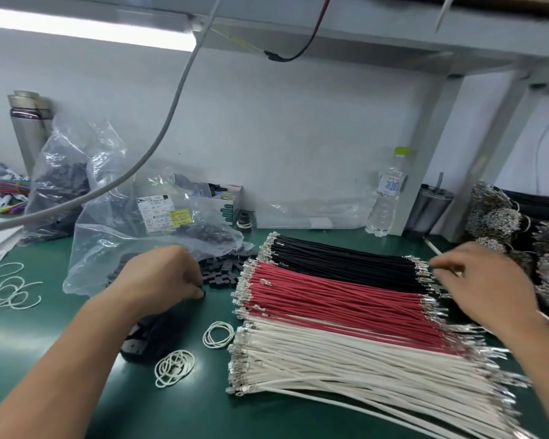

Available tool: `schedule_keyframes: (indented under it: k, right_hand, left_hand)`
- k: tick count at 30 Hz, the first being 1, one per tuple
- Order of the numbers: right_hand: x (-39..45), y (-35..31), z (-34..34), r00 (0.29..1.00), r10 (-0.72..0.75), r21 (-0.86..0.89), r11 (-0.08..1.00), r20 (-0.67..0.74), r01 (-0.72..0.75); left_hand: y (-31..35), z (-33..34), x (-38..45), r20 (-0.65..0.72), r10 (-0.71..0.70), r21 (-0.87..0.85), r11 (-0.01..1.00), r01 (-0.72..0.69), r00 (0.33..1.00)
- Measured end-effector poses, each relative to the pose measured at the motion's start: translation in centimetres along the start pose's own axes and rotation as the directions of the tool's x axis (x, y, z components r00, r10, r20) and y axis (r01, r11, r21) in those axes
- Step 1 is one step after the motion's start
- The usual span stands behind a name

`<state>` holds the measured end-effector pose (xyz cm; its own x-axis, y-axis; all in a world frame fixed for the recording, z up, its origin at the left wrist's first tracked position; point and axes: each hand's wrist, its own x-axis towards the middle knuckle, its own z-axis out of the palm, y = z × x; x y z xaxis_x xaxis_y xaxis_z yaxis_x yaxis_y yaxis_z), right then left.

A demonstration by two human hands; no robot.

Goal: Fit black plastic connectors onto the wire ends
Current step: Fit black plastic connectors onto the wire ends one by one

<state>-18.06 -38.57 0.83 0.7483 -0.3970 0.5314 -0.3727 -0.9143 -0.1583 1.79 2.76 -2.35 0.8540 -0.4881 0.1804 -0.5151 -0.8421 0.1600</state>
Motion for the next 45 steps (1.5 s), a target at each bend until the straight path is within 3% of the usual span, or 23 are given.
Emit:
schedule_keyframes:
  k: [2, 4, 9, 13, 19, 24, 26, 29, 31, 34, 36, 39, 41, 43, 45]
  right_hand:
    - [1.5, -5.7, 2.1, 0.985, -0.150, 0.110, 0.984, 0.088, 0.140]
    - [2.9, -10.4, 4.9, 0.956, -0.232, 0.226, 0.955, 0.177, 0.190]
    - [4.6, -15.9, 10.0, 0.918, -0.231, 0.257, 0.955, 0.323, 0.150]
    - [5.1, -15.7, 10.4, 0.934, -0.243, 0.207, 0.959, 0.262, 0.192]
    - [5.5, -14.8, 9.3, 0.929, -0.327, 0.156, 0.940, 0.175, 0.302]
    - [7.6, -14.8, 6.2, 0.956, -0.292, 0.321, 0.907, 0.012, 0.273]
    - [8.6, -14.9, 4.1, 0.981, -0.192, 0.542, 0.821, -0.034, 0.180]
    - [9.3, -14.7, 0.1, 0.997, 0.010, 0.865, 0.497, -0.080, 0.064]
    - [9.9, -14.3, -2.3, 0.993, 0.078, 0.922, 0.382, -0.091, 0.054]
    - [10.5, -13.9, -5.7, 0.989, 0.070, 0.945, 0.310, -0.132, 0.104]
    - [10.3, -13.9, -7.4, 0.980, -0.006, 0.922, 0.338, -0.198, 0.189]
    - [7.9, -14.7, -7.4, 0.944, -0.208, 0.744, 0.581, -0.257, 0.330]
    - [4.9, -15.3, -4.8, 0.944, -0.288, 0.621, 0.714, -0.160, 0.323]
    - [1.2, -15.9, -1.8, 0.936, -0.336, 0.556, 0.759, -0.109, 0.338]
    - [-1.4, -16.0, 0.7, 0.924, -0.355, 0.577, 0.728, -0.145, 0.370]
  left_hand:
    - [0.0, 0.2, -0.1, -0.005, 0.032, 0.007, 0.999, -0.032, 0.999]
    - [0.0, 0.2, -0.2, 0.004, 0.054, -0.010, 0.998, -0.054, 0.999]
    - [-0.1, 0.4, -0.1, 0.021, 0.062, 0.000, 0.998, -0.062, 0.998]
    - [0.9, 1.0, 0.1, -0.045, 0.071, -0.029, 0.997, -0.072, 0.997]
    - [2.9, 1.4, -0.2, -0.262, 0.094, -0.224, 0.962, -0.155, 0.961]
    - [4.0, 1.2, -0.5, -0.392, 0.069, -0.461, 0.849, -0.260, 0.918]
    - [4.4, 1.3, -0.6, -0.400, 0.071, -0.472, 0.839, -0.272, 0.914]
    - [4.7, 1.6, -0.6, -0.382, 0.033, -0.476, 0.849, -0.228, 0.923]
    - [4.8, 1.7, -0.6, -0.375, 0.014, -0.489, 0.847, -0.211, 0.927]
    - [4.9, 1.8, -0.6, -0.374, -0.022, -0.587, 0.779, -0.218, 0.927]
    - [5.1, 1.8, -0.7, -0.344, -0.035, -0.663, 0.717, -0.217, 0.938]
    - [5.6, 1.7, -1.0, -0.301, -0.023, -0.724, 0.656, -0.213, 0.953]
    - [6.0, 1.6, -1.2, -0.273, -0.018, -0.773, 0.600, -0.208, 0.962]
    - [6.4, 1.4, -1.5, -0.233, -0.008, -0.849, 0.489, -0.200, 0.972]
    - [6.8, 1.2, -1.7, -0.185, -0.003, -0.916, 0.363, -0.171, 0.983]
